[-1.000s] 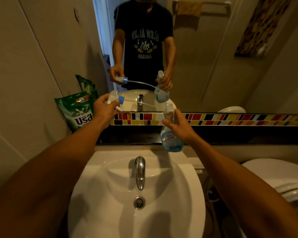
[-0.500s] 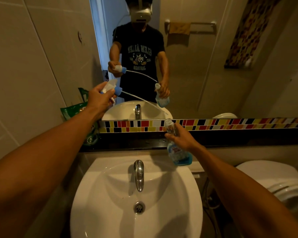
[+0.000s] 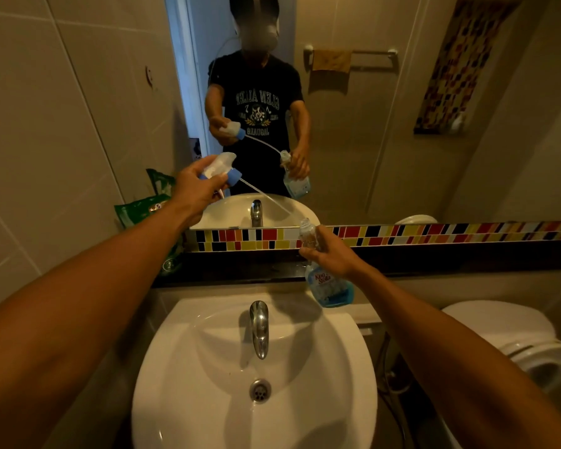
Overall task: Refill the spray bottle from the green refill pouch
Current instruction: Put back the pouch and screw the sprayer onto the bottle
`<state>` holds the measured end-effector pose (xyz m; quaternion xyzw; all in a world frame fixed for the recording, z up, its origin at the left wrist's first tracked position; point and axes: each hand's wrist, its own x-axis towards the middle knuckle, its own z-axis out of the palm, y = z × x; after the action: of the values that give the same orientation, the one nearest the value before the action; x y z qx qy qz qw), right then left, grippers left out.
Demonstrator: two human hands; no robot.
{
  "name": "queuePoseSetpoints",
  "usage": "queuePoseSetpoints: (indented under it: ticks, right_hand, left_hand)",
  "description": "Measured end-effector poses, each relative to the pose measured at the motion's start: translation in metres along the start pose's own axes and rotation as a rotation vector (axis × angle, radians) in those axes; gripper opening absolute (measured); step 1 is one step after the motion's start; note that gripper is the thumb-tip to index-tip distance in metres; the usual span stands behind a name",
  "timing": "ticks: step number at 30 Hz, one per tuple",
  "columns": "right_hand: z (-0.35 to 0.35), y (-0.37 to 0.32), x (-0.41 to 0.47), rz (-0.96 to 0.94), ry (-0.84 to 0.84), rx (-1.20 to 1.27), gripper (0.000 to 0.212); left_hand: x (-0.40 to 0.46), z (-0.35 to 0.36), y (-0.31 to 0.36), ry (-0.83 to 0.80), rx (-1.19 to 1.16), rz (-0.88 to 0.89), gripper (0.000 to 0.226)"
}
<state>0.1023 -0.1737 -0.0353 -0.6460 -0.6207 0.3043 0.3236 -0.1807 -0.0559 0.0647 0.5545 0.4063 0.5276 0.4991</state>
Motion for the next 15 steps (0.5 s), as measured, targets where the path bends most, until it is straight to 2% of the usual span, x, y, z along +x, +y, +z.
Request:
queuePoseSetpoints:
  ticks: [15]
  right_hand:
    - [0.018,-0.04,0.01,-0.106,-0.046,0.068,0.037]
  left_hand:
    - [-0.025,0.053,-0.013,-0.244,0.101,0.032,0.056]
